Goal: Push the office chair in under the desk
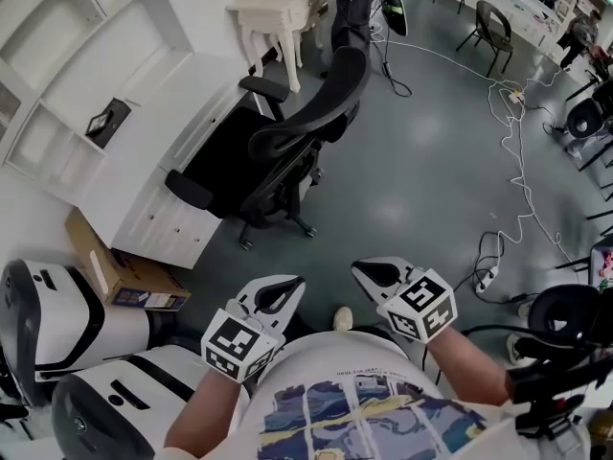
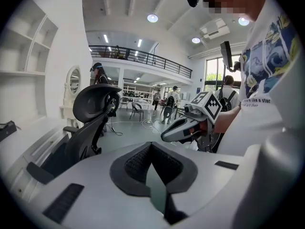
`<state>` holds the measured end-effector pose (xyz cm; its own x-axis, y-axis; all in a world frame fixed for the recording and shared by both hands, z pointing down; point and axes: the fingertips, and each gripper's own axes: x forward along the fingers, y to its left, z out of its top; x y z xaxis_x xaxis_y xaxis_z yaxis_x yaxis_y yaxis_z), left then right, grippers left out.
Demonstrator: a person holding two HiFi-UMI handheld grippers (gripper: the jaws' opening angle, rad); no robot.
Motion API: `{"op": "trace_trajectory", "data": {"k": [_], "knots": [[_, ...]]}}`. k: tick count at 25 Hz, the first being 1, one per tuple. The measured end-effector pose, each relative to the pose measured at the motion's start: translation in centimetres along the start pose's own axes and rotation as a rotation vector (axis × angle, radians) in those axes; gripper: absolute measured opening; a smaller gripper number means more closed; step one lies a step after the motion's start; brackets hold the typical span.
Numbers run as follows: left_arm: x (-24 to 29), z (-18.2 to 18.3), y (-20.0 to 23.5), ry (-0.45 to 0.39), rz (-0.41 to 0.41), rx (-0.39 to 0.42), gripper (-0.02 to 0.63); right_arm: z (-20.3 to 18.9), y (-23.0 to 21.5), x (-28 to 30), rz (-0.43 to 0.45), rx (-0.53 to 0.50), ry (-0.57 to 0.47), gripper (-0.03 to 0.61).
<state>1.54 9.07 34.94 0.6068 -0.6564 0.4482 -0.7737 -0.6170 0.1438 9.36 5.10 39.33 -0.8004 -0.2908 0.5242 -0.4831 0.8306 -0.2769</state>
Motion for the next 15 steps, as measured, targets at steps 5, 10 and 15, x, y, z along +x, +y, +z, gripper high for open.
{"op": "trace_trajectory", "data": {"k": [5,10,15], "knots": [[-0.5,-0.8,0.1,0.012,0.019,-0.001,0.012,-0.2,0.6,0.5,0.009,-0.023,0.007,0.025],[-0.7,-1.4,0.7,0.019,0.045,-0.009,0.012,0.0,0.9,1.2,0.027,-0.048,0.014,0.025],[-0.3,-1.8,0.5,0.031,0.053,-0.008,0.012,-0.4,1.2,1.2,0.044,-0.056,0.016,0.025]]}}
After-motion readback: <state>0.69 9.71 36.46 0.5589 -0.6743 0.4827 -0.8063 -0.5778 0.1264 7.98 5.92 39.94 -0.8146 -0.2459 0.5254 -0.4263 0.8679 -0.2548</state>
